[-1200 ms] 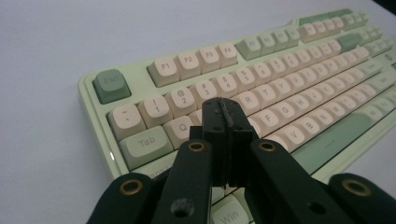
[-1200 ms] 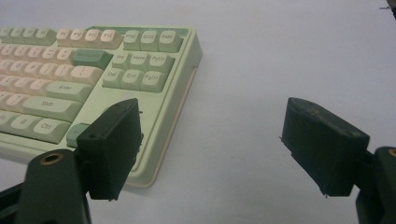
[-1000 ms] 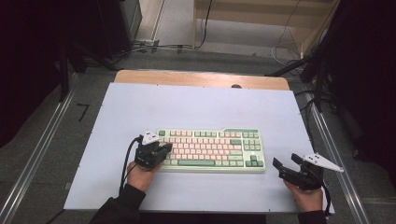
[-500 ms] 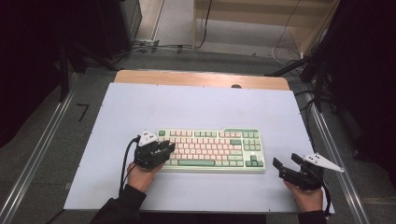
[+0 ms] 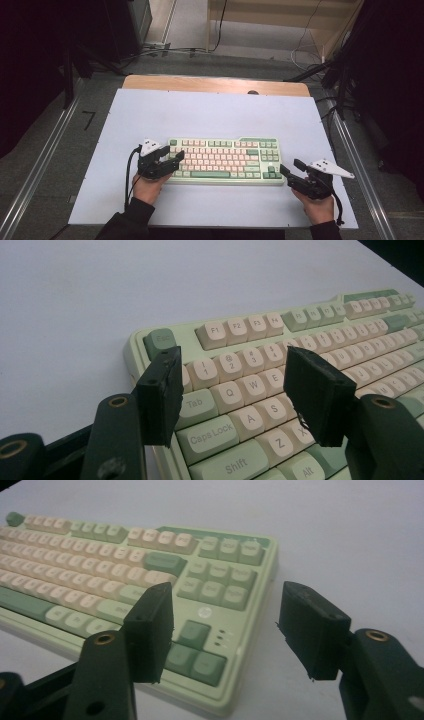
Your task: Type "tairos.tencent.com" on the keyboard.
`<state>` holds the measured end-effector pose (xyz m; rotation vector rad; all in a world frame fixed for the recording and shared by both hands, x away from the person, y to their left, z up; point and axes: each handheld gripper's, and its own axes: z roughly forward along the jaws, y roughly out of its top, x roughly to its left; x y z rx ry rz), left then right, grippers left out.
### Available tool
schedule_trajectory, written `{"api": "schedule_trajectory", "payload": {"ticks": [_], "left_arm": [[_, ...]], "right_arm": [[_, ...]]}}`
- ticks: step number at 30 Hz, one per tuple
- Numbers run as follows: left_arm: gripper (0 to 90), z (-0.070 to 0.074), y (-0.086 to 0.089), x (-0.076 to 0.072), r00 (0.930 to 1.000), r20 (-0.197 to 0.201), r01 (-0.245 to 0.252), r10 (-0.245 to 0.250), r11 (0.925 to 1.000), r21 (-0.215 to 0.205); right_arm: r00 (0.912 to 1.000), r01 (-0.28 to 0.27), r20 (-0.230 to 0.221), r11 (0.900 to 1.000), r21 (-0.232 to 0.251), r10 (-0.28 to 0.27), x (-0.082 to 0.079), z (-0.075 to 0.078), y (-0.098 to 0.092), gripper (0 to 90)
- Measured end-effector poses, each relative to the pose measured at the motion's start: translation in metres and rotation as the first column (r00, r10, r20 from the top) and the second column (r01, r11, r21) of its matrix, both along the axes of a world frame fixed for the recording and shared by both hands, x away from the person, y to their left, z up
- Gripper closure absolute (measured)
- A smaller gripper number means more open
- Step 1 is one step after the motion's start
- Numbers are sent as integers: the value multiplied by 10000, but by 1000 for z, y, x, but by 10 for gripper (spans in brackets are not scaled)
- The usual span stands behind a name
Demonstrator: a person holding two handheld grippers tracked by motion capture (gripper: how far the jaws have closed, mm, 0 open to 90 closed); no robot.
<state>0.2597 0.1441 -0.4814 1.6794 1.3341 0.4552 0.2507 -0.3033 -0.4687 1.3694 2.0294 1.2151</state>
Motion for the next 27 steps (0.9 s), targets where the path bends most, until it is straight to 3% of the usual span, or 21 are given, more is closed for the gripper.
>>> {"api": "schedule_trajectory", "payload": {"ticks": [7, 15, 21, 27], "left_arm": [[411, -1, 1, -1, 10000, -42, -3, 3, 10000, 8], [412, -2, 3, -5, 10000, -85, 18, -18, 10000, -64], [412, -2, 5, -8, 10000, -64, -6, 5, 9999, -114], [412, -2, 4, -9, 10000, -50, 59, -59, 9999, -94]], "right_arm": [[9960, -885, -97, 9961, 62, 886, 17, 2, 36, 426], [9896, -1384, -380, 9902, 184, 1390, 36, 1, 70, 452], [9784, -1900, -751, 9810, 405, 1926, 50, -2, 98, 461], [9745, -2043, -867, 9782, 367, 2067, 57, -4, 119, 595]]}}
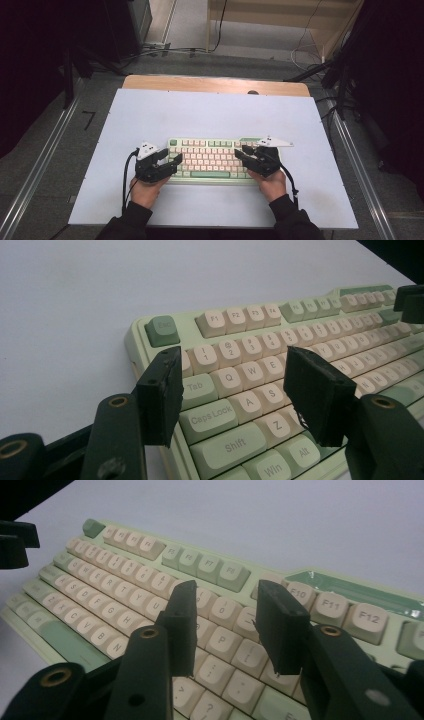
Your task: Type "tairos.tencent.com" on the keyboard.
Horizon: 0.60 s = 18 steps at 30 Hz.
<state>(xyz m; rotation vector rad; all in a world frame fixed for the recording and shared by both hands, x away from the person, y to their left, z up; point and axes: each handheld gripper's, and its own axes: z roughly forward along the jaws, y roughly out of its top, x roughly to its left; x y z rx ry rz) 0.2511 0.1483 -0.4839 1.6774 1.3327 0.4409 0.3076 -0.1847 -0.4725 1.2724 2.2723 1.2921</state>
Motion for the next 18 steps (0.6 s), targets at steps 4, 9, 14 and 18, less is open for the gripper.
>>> {"api": "schedule_trajectory", "payload": {"ticks": [4, 9, 14, 18], "left_arm": [[413, 0, -2, 0, 9999, -1, 101, -101, 9999, 33], [413, -2, -3, 1, 9999, -6, 109, -109, 9999, 95], [413, -2, -2, 1, 10000, -6, 91, -91, 9999, 71], [413, -3, -3, 2, 9999, -36, 95, -94, 9999, 85]], "right_arm": [[9996, -169, -248, 9998, -65, 168, 4, -3, 8, 668], [9995, -287, -98, 9992, -266, 285, 4, -3, 17, 821], [9975, -701, -49, 9967, -415, 700, 3, -5, 27, 875], [9957, -918, -183, 9947, -473, 910, 4, -8, 34, 876]]}}
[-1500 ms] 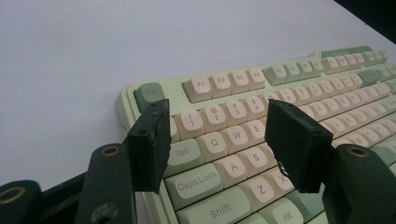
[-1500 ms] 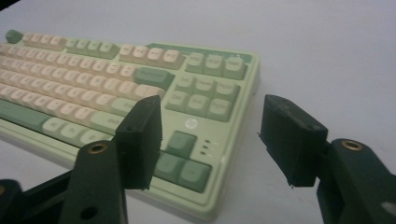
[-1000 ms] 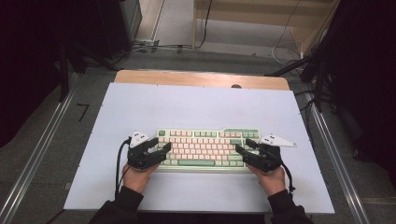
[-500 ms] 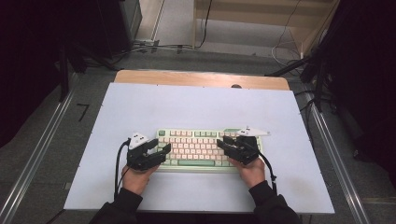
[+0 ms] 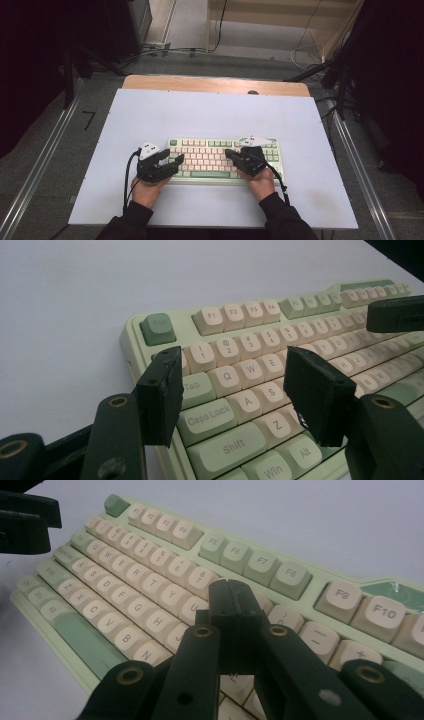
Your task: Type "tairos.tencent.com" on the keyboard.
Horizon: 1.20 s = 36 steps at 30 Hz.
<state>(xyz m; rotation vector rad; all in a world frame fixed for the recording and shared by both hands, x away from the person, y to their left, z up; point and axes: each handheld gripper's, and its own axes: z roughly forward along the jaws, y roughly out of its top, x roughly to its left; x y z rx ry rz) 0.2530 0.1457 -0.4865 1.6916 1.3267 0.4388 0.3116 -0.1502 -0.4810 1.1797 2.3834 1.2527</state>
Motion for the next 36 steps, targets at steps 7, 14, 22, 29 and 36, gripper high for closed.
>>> {"api": "schedule_trajectory", "payload": {"ticks": [7, 14, 22, 29, 36], "left_arm": [[413, -1, -1, 0, 10000, -7, 8, -8, 10000, 48], [412, -1, -1, 0, 10000, -8, 23, -23, 10000, 30], [412, -1, -2, 0, 10000, -38, 68, -68, 10000, 26], [412, -1, -2, 0, 10000, -46, 54, -53, 10000, 21], [412, -1, -3, 0, 10000, -38, 80, -80, 10000, 18]], "right_arm": [[10000, -51, 31, 9997, -221, 52, 0, -3, 8, 876], [9999, -146, 49, 9993, -355, 148, 1, -5, 12, 877], [10000, -19, -24, 9984, -558, 17, 2, -6, 14, 877], [10000, -42, -54, 9986, -536, 39, 3, -7, 13, 877], [10000, -55, -54, 9985, -549, 52, 3, -7, 13, 877]]}}
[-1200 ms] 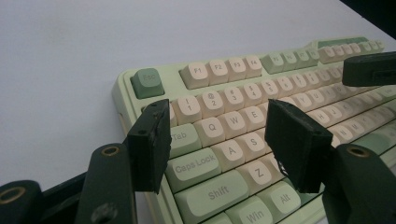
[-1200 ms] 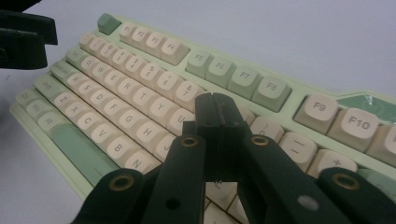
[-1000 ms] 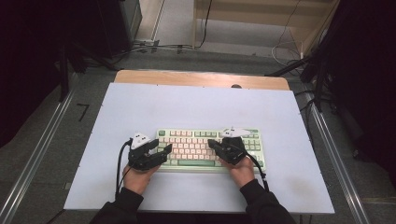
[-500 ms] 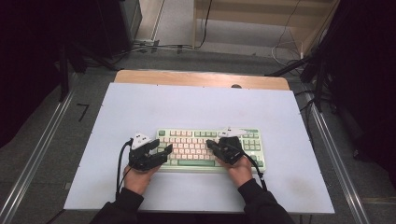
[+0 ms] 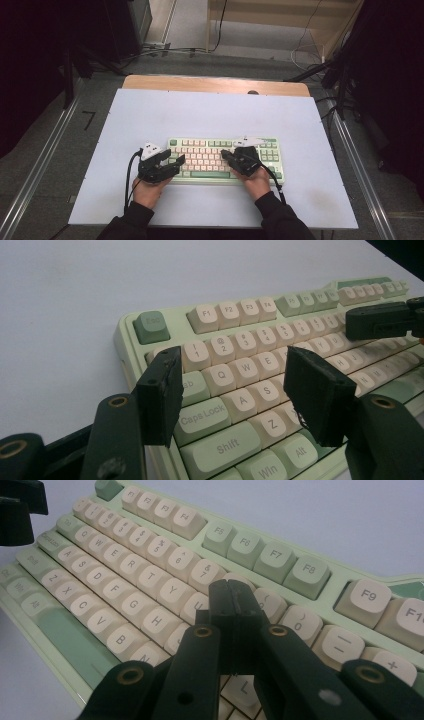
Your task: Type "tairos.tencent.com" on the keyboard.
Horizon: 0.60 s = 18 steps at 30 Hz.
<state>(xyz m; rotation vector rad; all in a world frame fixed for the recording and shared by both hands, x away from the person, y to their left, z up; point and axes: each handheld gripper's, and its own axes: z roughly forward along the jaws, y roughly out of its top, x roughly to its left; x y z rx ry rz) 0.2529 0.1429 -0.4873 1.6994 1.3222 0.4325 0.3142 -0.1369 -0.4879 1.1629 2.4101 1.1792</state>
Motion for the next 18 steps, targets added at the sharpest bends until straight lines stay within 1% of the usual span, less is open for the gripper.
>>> {"api": "schedule_trajectory", "payload": {"ticks": [14, 18], "left_arm": [[412, 0, 0, 0, 10000, 7, 18, -18, 10000, -38], [413, 0, -1, 0, 10000, 14, 27, -27, 10000, -79]], "right_arm": [[10000, 2, -12, 10000, -10, -2, 0, 0, 0, 877], [9999, 0, -159, 10000, -98, -1, 1, -2, 0, 877]]}}
